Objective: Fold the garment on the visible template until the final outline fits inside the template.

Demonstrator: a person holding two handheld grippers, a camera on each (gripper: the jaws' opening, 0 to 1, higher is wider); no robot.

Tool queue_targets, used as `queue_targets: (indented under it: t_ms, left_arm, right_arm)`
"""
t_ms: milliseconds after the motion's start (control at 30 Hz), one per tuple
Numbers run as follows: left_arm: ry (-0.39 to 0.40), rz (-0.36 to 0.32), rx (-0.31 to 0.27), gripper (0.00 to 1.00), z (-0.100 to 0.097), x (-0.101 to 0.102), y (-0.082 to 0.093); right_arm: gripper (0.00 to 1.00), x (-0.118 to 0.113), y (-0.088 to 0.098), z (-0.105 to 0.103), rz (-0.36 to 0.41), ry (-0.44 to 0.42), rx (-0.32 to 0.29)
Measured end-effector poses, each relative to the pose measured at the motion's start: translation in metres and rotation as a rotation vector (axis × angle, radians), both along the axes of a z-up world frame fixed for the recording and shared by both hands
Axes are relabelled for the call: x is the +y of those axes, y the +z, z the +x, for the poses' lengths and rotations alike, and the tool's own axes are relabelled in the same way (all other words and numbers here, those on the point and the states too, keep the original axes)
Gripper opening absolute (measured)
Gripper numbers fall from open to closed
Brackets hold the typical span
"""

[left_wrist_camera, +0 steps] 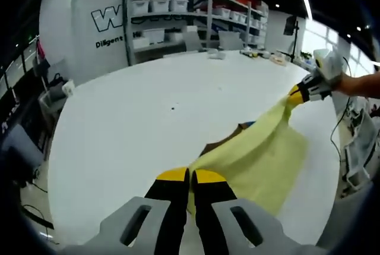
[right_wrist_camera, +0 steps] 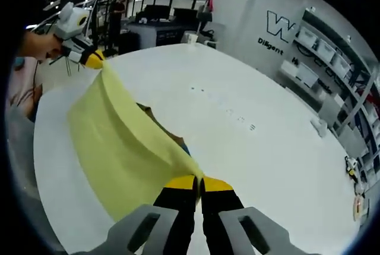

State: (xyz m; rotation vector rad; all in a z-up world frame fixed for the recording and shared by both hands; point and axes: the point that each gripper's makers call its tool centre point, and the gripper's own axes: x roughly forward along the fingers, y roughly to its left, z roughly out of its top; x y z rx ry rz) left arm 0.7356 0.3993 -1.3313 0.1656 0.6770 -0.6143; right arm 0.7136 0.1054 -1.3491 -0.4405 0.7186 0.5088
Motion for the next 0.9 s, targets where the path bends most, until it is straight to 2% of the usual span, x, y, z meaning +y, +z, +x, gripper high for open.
queue_targets:
  t_ms: [333, 533, 733, 900]
  left_arm:
    - [0.006, 0.01, 0.009, 0.01, 0.009, 0.0, -0.017]
    - [0.017, 0.016, 0.033, 0.01, 0.012, -0.001, -0.035]
    - [0.013, 0.027, 0.042, 0.01, 0.014, -0.004, -0.049]
    - [0.03, 0.027, 0.049, 0.01, 0.019, -0.002, -0.058]
  right_arm:
    - [0.0, -0.001, -0.021, 0.011, 0.012, -0.046, 0.023]
    - [0.0, 0.0, -0.032, 0.016, 0.01, -0.051, 0.043]
    - [0.0, -0.001, -0.045, 0.022, -0.013, -0.043, 0.057]
    - [0.0, -0.001, -0.049, 0.027, -0.053, -0.012, 0.045]
